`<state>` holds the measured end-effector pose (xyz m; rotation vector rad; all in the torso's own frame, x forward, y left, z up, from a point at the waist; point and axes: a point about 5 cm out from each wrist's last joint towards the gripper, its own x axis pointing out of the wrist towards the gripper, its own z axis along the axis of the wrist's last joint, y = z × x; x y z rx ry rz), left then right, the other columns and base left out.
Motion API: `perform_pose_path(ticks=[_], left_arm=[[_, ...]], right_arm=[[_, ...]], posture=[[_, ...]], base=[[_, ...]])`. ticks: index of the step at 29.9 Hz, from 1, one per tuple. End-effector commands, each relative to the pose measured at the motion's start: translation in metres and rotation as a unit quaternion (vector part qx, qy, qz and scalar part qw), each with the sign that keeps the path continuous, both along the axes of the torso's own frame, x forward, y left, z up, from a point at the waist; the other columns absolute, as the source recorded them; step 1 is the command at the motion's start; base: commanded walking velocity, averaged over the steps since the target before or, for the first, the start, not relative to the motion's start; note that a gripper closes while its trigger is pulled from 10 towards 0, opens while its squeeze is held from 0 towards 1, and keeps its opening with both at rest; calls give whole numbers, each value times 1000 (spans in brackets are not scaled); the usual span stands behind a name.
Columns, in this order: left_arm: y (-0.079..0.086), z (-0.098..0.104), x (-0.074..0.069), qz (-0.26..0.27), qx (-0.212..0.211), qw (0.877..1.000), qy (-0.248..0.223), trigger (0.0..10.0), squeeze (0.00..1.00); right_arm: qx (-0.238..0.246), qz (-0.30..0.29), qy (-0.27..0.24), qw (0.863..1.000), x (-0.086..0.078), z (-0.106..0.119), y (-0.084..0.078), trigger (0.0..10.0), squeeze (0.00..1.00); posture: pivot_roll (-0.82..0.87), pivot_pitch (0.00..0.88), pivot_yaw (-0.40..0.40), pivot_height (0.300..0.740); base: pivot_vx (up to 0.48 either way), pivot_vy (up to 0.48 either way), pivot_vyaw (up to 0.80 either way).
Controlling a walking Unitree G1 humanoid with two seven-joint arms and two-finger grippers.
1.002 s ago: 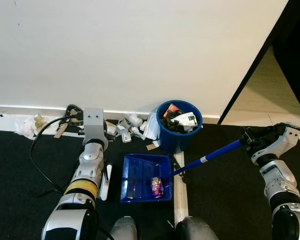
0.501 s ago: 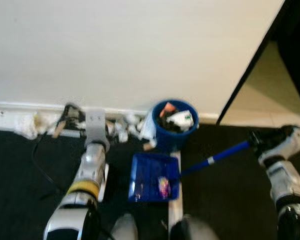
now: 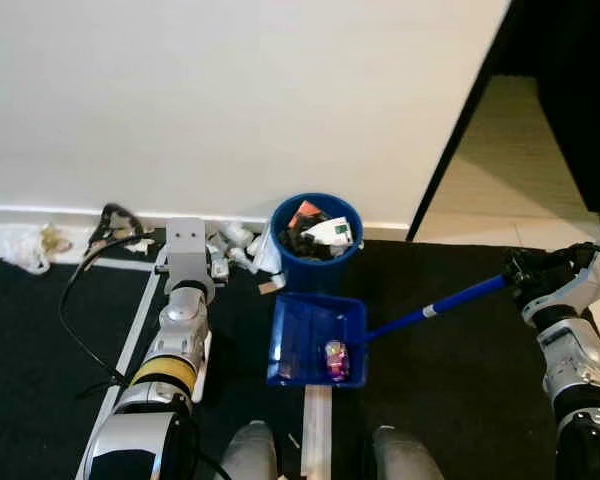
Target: Sweep floor
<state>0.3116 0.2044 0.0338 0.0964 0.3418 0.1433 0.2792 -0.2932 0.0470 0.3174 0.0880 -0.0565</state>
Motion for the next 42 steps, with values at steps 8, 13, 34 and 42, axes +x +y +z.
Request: perform_pose_path(ticks=[8,13,34,42], left_arm=[[2,-6,-4,4,-23,1000,10,10000,0],[1,0,-2,-6,-21,1000,-18,10000,0],[11,88,20,-75,-48,972,-219,10000,0],[21,119,28,-77,-28,962,-262,10000,0]], right_arm=[[-47,-33,10,998,-2,9,-21,10000,0],[-72,-92,3,993,-8,20,-44,10000,0],[-105,-85,-36,990,16,47,-42,10000,0],[-155,-96,-46,982,30,82,-59,10000,0]], posture=[[43,42,-43,740],[46,48,-43,740],[135,300,-13,740],[173,377,-16,740]], base=[[0,0,0],[0,0,0],[0,0,0],[0,0,0]])
